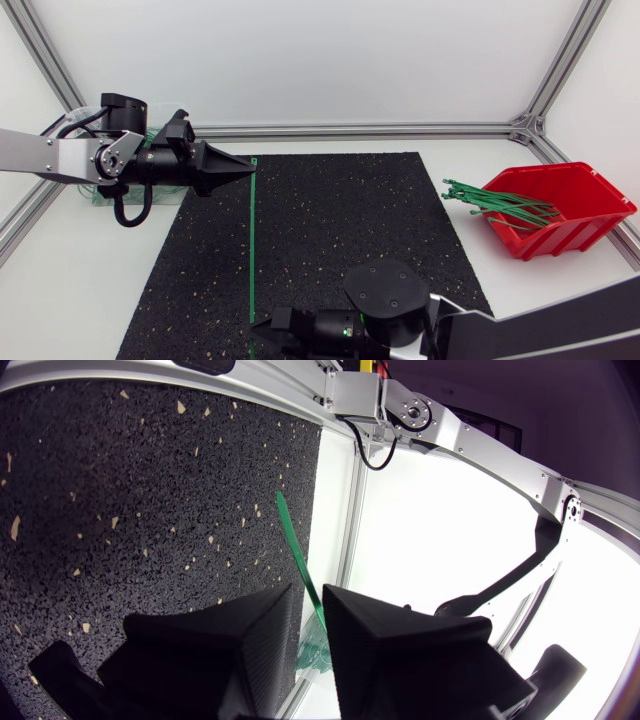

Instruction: Take a green cable tie from the red box, thread the tail through the head to close it, then place it in the transparent bin on the left.

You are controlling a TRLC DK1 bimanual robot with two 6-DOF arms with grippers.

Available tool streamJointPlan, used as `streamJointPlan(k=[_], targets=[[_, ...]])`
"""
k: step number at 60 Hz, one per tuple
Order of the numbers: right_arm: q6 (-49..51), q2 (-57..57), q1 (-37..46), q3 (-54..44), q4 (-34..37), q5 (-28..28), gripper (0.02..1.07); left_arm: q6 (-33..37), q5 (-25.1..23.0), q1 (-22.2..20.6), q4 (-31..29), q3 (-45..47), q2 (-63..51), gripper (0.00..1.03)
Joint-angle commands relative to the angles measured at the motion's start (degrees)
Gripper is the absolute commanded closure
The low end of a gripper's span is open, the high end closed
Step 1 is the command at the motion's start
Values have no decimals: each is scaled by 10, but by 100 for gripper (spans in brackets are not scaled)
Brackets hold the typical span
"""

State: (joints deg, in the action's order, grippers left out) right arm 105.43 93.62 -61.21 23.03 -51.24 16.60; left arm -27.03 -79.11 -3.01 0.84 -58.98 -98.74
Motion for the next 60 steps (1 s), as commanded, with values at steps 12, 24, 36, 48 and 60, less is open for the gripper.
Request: streamJointPlan(k=[12, 24, 36, 48, 60], targets=[[-1, -5, -8, -17, -6, -6, 83, -8, -10, 3, -4, -10, -10, 99], [0, -2, -7, -20, -5, -6, 100, -8, -10, 3, -3, -9, -10, 99], [-24, 2, 0, -11, -3, -9, 101, 3, -10, -2, -1, 3, -6, 99], [-54, 11, 5, 0, -7, -8, 101, 8, -10, -12, -1, 14, 2, 99], [-196, -1, 17, 30, 18, 2, 101, 38, -10, -17, 2, 40, 24, 99]])
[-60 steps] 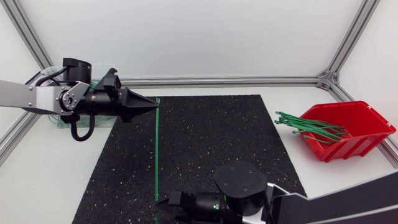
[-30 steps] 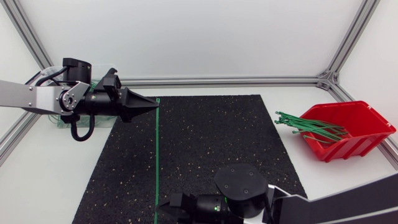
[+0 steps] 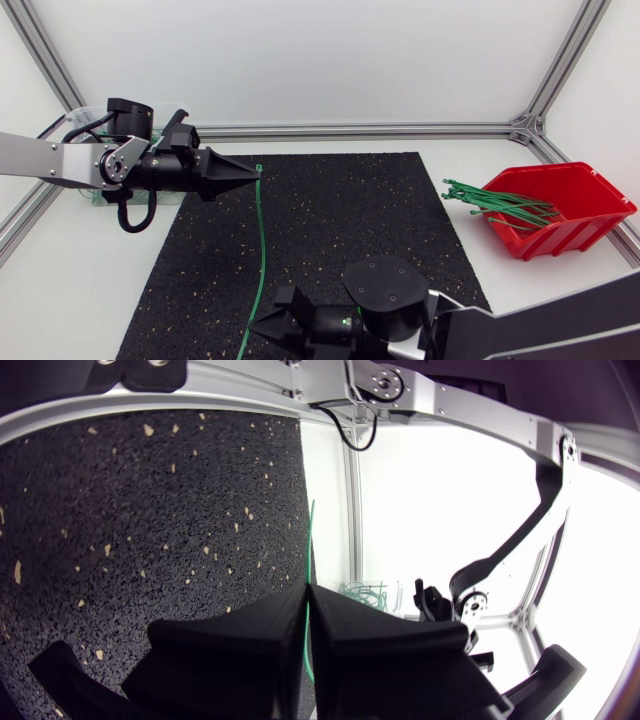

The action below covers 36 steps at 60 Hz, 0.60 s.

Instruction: Take a green cable tie from the red box, thread the tail through the head to close it, then place it in the transparent bin on the left.

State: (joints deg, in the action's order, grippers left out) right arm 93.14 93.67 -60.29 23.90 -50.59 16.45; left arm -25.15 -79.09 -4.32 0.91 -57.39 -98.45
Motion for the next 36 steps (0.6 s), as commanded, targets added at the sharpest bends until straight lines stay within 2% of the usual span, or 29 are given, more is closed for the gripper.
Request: streamJointPlan(k=[1, 7, 15, 19, 27, 36], targets=[[-82, -3, 10, 23, 15, 6, 101, 21, -10, -4, 2, 25, 23, 99], [-162, -7, 21, 38, 35, 21, 101, 40, -9, -3, 3, 36, 34, 99], [-289, -37, 47, 71, 122, 74, 101, 63, -7, -2, 2, 52, 46, 99], [-339, -52, 67, 98, 198, 115, 101, 72, -6, -2, 6, 61, 56, 99], [-450, -67, 93, 141, 276, 165, 101, 89, -4, -7, 19, 88, 78, 99], [-531, -79, 123, 212, 440, 253, 101, 90, -4, -13, 46, 119, 108, 99]])
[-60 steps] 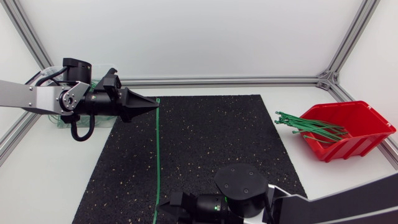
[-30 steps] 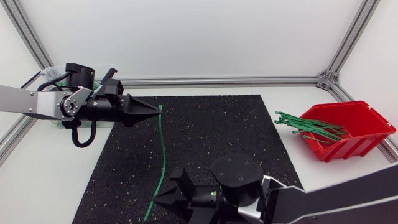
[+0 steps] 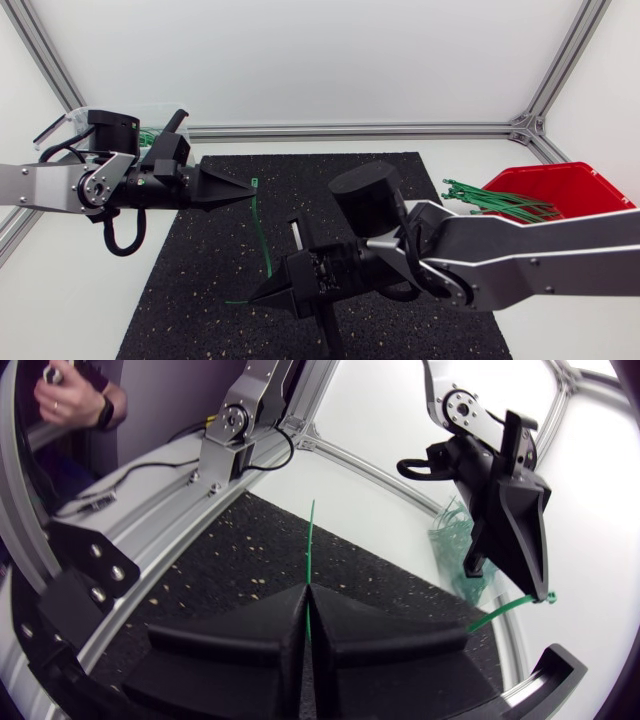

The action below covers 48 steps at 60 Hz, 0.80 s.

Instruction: Take a green cable tie from the red box, thread the tail through the head to close it, then place it in the transparent bin on the left.

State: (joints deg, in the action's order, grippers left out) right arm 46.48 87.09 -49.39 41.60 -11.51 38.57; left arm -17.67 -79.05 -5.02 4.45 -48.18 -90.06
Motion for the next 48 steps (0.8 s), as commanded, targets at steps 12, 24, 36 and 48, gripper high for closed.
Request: streamJointPlan(k=[12, 24, 36, 48], targets=[[-169, -61, 26, 84, 174, 114, 101, 12, -2, -13, 17, 54, 78, 99], [-371, -123, 46, 104, 195, 114, 101, -12, 6, -25, 17, 82, 165, 99], [-542, -147, 43, 120, 196, 114, 101, -35, 44, -52, 24, 109, 259, 99], [-648, -168, 24, 143, 195, 121, 101, -157, 91, -68, 173, 160, 322, 99]])
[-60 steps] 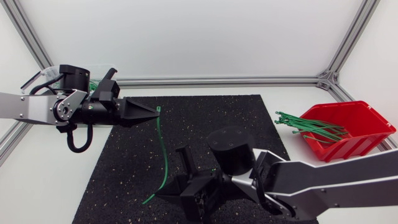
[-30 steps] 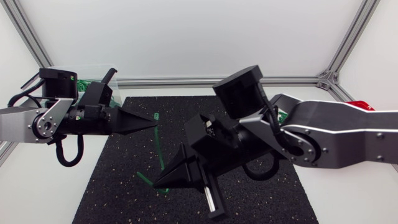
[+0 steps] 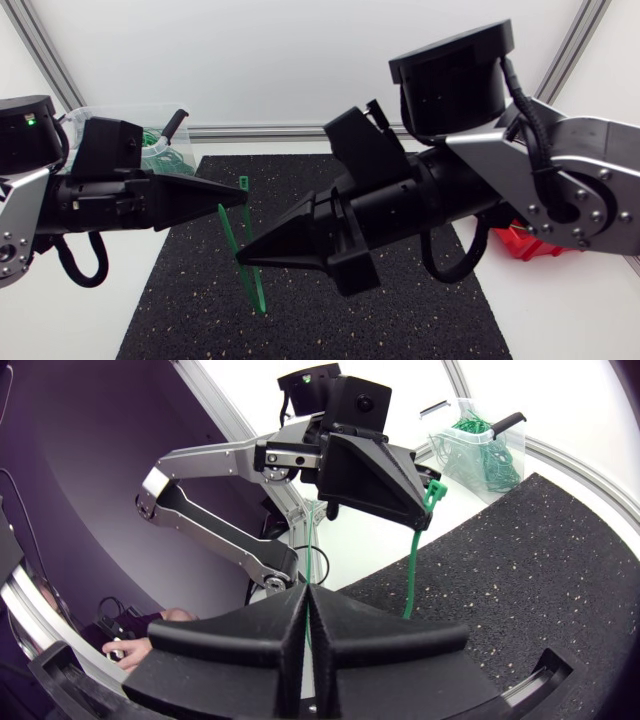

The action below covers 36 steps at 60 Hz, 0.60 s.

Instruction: Take a green cable tie from the red box, thread the tail through the head to close it, then place it in the transparent bin on the left.

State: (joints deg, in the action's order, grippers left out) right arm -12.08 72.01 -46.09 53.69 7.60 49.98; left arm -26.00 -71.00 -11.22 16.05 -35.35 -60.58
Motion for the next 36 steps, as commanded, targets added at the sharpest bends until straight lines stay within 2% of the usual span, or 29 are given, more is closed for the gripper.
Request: streamJointPlan(k=[1, 2, 4, 13, 36], targets=[[-71, -17, -11, 24, 4, 7, 101, -86, 10, -6, 73, 36, 31, 99], [-84, -21, -15, 27, 3, 7, 101, -114, 10, -6, 108, 45, 40, 99], [-97, -23, -19, 31, 2, 7, 101, -125, 10, -6, 122, 49, 46, 99], [-151, -35, -25, 54, 3, 7, 101, -132, 17, -17, 124, 52, 58, 99], [-287, -64, -34, 81, 9, 27, 101, -157, 78, -72, 125, 49, 107, 99]])
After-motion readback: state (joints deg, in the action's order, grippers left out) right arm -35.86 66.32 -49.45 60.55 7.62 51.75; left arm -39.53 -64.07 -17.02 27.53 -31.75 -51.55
